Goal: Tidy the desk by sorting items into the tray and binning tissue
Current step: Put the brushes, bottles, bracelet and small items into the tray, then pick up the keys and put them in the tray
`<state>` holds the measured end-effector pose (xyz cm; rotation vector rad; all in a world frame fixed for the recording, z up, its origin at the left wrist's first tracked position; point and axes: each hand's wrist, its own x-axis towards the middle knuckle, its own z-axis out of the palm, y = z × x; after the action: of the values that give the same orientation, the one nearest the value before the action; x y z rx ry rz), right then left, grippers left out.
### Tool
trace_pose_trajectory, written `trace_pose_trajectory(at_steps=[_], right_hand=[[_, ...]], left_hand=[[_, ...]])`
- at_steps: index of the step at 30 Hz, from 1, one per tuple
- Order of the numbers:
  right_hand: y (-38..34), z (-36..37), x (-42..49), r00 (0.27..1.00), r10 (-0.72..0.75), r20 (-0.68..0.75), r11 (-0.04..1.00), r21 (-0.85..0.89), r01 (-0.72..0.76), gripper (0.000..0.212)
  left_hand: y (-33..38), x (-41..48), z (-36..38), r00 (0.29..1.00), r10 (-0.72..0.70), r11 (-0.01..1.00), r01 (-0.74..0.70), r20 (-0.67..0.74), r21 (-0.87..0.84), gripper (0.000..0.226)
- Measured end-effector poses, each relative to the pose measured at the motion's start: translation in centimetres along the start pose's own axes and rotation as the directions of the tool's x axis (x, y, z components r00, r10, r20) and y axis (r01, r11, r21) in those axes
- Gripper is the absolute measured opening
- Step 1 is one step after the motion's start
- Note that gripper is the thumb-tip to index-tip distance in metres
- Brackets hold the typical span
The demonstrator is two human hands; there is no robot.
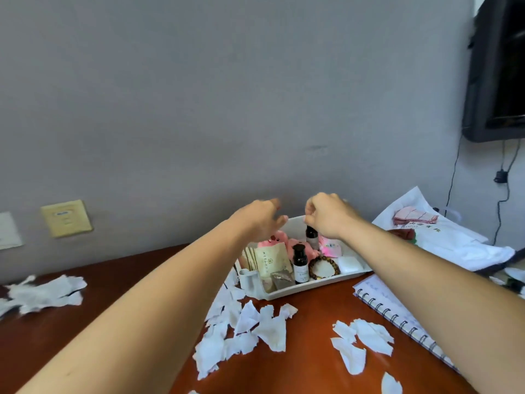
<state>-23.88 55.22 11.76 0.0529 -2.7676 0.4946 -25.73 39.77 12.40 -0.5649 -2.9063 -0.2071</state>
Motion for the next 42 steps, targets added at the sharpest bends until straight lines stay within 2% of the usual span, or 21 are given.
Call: trace_pose_trajectory(at_steps=[6,12,20,28,33,38,42], right_hand=[[-7.5,-1.5,-4.7,0.985,-0.151,0.088,0.988,-0.018,0.153,0.017],[-16.0,-1.2,-9.5,0.925,-0.345,0.158,0.937,-0.001,0.35,0.018],[-26.0,2.5,-15.5,0.811,-0.543,0.22,0.84,0.129,0.528,0.014],[-33.4,6.2,-20.5,0.682,-0.663,0.31,0.749,0.242,0.617,0.014],[-37.3,9.1,-22.7,0.591,-0.717,0.369,0.695,0.312,0.648,0.013],[-40.7,11.7,-24.1,0.601,-0.745,0.289,0.667,0.35,0.658,0.02],[-43.0,14.0,-24.1,0.628,-0.742,0.234,0.667,0.347,0.659,0.023]], left_hand=[[-3.3,-9.1,-4.5,0.991,-0.034,0.976,0.005,0.126,0.219,0.046],[-8.6,-19.1,-7.6,0.973,-0.162,0.97,0.126,0.166,0.209,0.043],[-15.5,-33.0,-7.2,0.895,-0.421,0.894,0.382,0.149,0.233,0.051],[-19.5,-45.2,-6.1,0.783,-0.604,0.796,0.586,0.147,0.151,0.052],[-21.8,-50.5,-5.9,0.71,-0.698,0.716,0.687,0.091,0.126,0.053],[-24.5,-54.5,-5.4,0.626,-0.778,0.627,0.771,0.055,0.109,0.053],[-27.3,-57.2,-3.9,0.581,-0.813,0.576,0.813,-0.046,0.084,0.053]])
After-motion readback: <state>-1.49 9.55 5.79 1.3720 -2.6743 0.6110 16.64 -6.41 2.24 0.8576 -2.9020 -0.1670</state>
